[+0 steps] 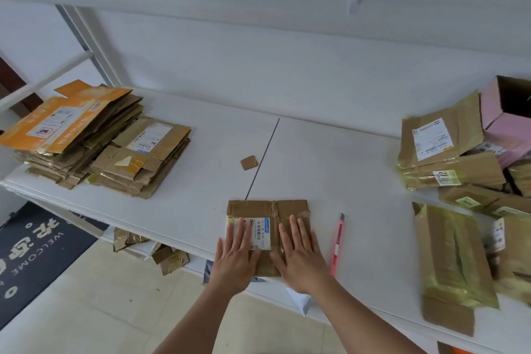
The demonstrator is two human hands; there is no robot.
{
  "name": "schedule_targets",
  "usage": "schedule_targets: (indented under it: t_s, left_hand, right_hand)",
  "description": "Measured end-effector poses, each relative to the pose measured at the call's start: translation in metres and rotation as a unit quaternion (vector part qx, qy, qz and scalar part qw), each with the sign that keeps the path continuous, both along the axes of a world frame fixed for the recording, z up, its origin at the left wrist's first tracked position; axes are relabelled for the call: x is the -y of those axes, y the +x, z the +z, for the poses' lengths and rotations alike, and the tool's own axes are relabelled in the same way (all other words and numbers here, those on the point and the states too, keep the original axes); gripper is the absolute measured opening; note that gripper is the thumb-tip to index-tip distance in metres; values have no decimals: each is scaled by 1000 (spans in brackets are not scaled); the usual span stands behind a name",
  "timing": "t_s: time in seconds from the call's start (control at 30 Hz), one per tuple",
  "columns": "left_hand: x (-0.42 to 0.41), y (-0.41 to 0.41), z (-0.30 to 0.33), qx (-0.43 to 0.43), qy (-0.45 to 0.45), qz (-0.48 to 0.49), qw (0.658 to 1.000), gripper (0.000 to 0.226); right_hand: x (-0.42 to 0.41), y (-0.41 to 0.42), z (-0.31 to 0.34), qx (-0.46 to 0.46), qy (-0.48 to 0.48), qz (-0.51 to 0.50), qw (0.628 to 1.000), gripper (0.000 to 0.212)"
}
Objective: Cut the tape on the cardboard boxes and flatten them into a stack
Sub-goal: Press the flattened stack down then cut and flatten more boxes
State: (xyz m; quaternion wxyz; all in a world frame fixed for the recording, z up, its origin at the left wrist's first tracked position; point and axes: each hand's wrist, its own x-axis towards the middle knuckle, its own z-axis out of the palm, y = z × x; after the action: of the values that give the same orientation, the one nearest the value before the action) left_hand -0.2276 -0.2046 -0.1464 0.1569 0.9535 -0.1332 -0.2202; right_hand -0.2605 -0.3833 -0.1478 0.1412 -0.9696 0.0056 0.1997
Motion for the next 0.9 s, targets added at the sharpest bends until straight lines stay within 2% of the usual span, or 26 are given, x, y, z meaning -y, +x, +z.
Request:
schedule_targets:
  t_s: [0.07, 0.13, 0.2, 0.27, 0.33, 0.47, 0.57, 0.7, 0.8, 0.9]
  left_hand:
    - [0, 4, -3, -9, 16, -6, 1000, 97]
    - [2, 11, -1, -28, 35, -7, 999, 103]
    - [6, 15, 5, -39, 78, -10, 996, 94]
    - [12, 17, 13, -29, 106, -9, 994, 84]
    - [21, 18, 24, -30, 103, 3, 994, 81]
    - [57, 15, 55, 3, 46, 28, 999, 76]
    - [99, 13, 80, 22, -24, 19, 999, 76]
    - [163, 1, 91, -19, -112, -28, 993, 63]
    - [216, -19, 87, -93, -173, -42, 980, 43]
    - [257, -40, 80, -187, -235, -11, 954, 34]
  right_hand:
    - [4, 5, 2, -27, 10, 10, 1000, 96]
    - [8, 14, 10, -79, 14, 27, 996, 81]
    - [12, 23, 24, -110, 37, 32, 993, 77]
    - [17, 25, 41, -95, 89, 0, 992, 74]
    - [28, 17, 53, -32, 127, -49, 990, 72]
    - [70, -22, 57, 145, 79, -131, 978, 65]
    - [116, -58, 54, 238, 44, -278, 929, 64]
    - [175, -99, 56, 254, 3, -436, 863, 61]
    - [198, -121, 54, 223, 2, -475, 851, 65]
    - [206, -131, 48, 190, 13, -493, 849, 70]
